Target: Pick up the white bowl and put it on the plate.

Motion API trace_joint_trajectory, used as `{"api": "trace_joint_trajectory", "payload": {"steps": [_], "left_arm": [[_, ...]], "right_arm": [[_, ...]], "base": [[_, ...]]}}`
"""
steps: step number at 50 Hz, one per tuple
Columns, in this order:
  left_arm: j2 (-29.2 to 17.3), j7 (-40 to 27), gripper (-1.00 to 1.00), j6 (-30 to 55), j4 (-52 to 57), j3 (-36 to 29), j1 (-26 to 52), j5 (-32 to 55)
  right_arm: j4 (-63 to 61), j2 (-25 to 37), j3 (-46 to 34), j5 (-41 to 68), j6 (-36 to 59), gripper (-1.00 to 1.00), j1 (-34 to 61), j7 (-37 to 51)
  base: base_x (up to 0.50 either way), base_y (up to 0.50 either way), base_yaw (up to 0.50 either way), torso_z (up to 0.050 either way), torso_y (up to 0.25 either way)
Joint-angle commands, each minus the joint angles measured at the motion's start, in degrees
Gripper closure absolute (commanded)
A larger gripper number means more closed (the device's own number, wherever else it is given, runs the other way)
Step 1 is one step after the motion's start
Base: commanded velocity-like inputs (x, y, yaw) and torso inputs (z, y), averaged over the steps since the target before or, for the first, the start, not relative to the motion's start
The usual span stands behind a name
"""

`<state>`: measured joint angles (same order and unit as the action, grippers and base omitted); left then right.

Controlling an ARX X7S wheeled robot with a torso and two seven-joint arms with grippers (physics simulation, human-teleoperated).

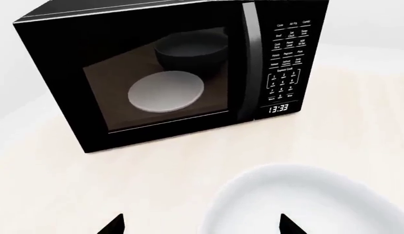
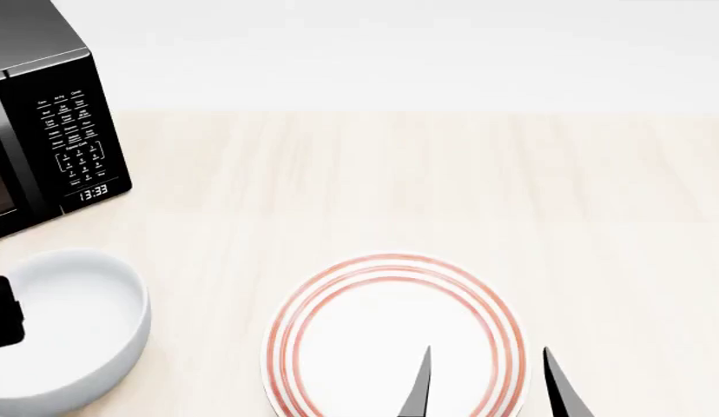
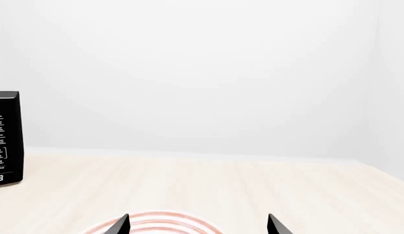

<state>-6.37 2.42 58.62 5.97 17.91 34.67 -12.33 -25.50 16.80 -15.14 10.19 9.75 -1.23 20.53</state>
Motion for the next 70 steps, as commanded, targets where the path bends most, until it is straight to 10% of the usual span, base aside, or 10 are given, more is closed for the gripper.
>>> {"api": "trace_joint_trajectory", "payload": {"steps": [1,70], "left_arm": [[0.98,1.44,-1.0,-1.09,-2.34,1.0,-0.38,0.11],[0.76,-2.8,-1.0,-7.97,-11.33,0.36,-2.28,5.39]], "right_arm": [[-0.08,-0.95,1.06,-1.21,-0.27,-1.0,-0.03,-0.69],[0.29,0.3,-0.27,-0.48,-0.95,-1.0,0.24,0.63]], "base": [[0.0,0.0,0.0,0.0,0.0],[0.0,0.0,0.0,0.0,0.0]]}}
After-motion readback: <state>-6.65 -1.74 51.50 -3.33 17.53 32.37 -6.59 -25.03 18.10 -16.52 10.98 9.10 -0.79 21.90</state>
